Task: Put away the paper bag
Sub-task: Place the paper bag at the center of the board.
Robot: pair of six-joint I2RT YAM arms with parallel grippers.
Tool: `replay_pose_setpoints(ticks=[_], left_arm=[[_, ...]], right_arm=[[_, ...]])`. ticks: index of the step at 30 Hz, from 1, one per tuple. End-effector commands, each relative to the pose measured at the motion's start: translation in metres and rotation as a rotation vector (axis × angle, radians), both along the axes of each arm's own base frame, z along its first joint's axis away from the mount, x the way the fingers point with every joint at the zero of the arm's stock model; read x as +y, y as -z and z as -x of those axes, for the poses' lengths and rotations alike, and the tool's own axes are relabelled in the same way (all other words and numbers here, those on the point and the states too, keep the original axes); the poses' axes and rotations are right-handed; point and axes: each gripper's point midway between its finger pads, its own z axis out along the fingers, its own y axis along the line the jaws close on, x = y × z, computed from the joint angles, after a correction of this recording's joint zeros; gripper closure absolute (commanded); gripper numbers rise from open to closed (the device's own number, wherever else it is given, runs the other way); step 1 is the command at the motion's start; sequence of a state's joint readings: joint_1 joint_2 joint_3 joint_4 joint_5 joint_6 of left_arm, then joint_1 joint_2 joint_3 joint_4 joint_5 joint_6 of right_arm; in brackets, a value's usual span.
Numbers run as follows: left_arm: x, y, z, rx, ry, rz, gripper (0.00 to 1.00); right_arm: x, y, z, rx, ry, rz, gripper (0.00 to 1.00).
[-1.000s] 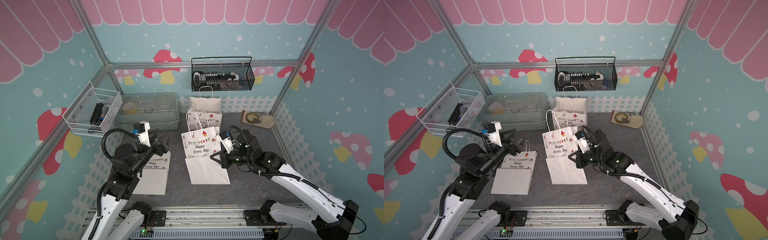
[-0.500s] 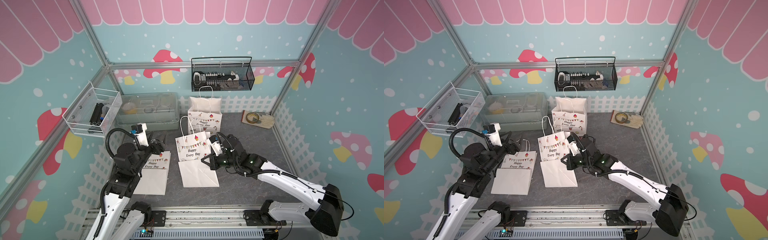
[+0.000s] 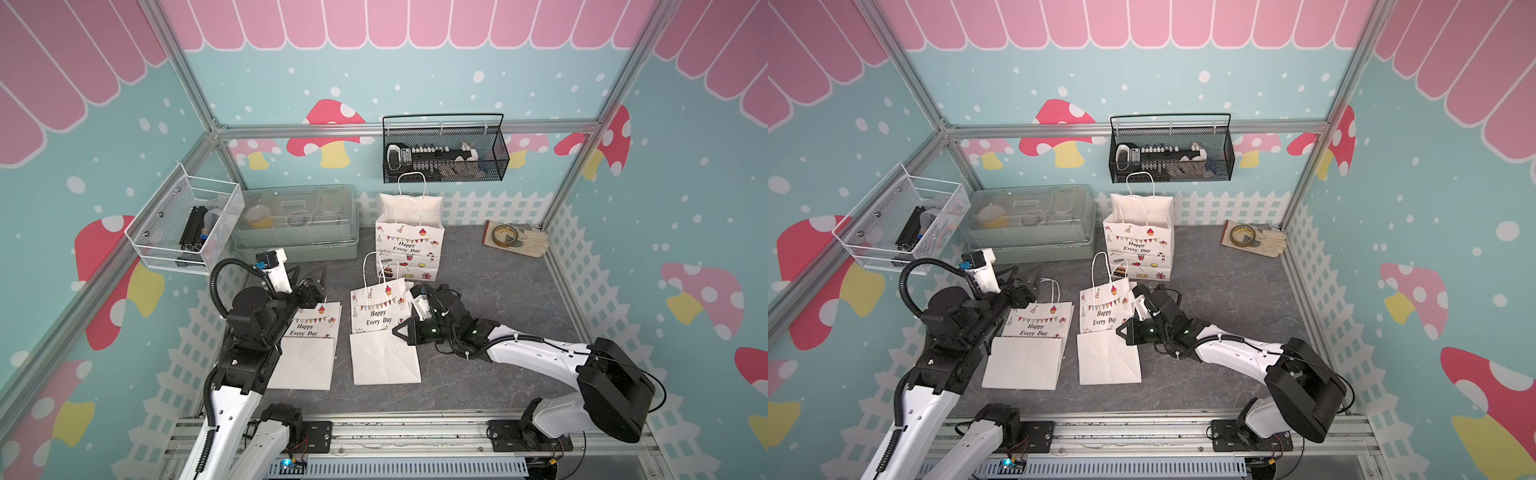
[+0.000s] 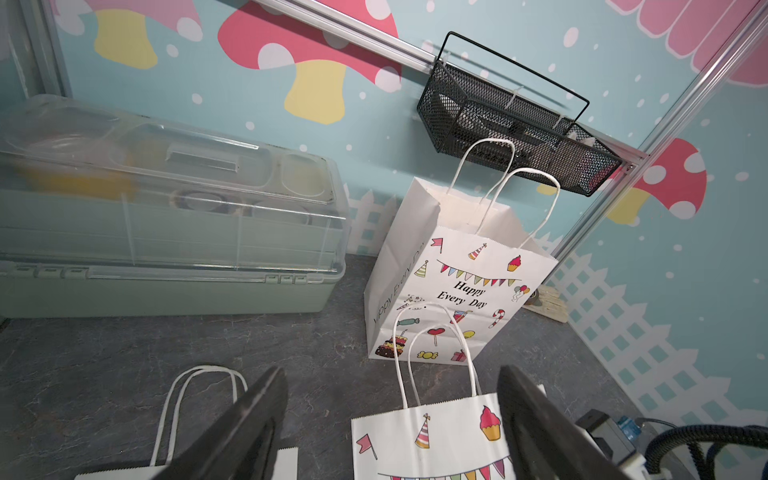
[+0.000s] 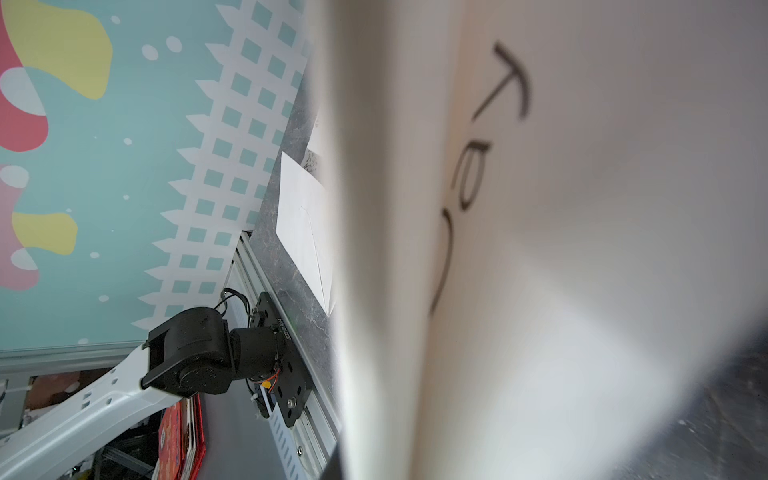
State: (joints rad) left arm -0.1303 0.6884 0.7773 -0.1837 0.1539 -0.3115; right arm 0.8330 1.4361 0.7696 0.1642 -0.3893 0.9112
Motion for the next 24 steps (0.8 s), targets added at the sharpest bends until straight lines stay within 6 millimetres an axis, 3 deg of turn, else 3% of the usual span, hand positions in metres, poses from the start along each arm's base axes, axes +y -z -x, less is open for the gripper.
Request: replay_pose_setpoints(ticks=[1, 13, 20, 24], left_arm=[[-0.002, 0.002, -0.002, -0.013, 0.019, 0.017, 0.20], [-0.003, 0.014, -0.011, 0.012, 0.020, 0.014, 0.19], [-0.003, 0.059, -0.035, 0.118, 0.002, -0.017, 0.18], [-0.004, 0.068, -0.040, 0.156, 0.007, -0.032, 0.17]], right_arm=[[0.010, -0.014, -0.005, -0.005, 0.018, -0.085, 1.00], [0.009, 0.032, -0.005, 0.094, 0.063, -0.053, 1.00], [0.006, 0.053, -0.007, 0.125, 0.098, -0.034, 1.00], [0.009, 0.061, -0.007, 0.139, 0.106, -0.038, 1.00]])
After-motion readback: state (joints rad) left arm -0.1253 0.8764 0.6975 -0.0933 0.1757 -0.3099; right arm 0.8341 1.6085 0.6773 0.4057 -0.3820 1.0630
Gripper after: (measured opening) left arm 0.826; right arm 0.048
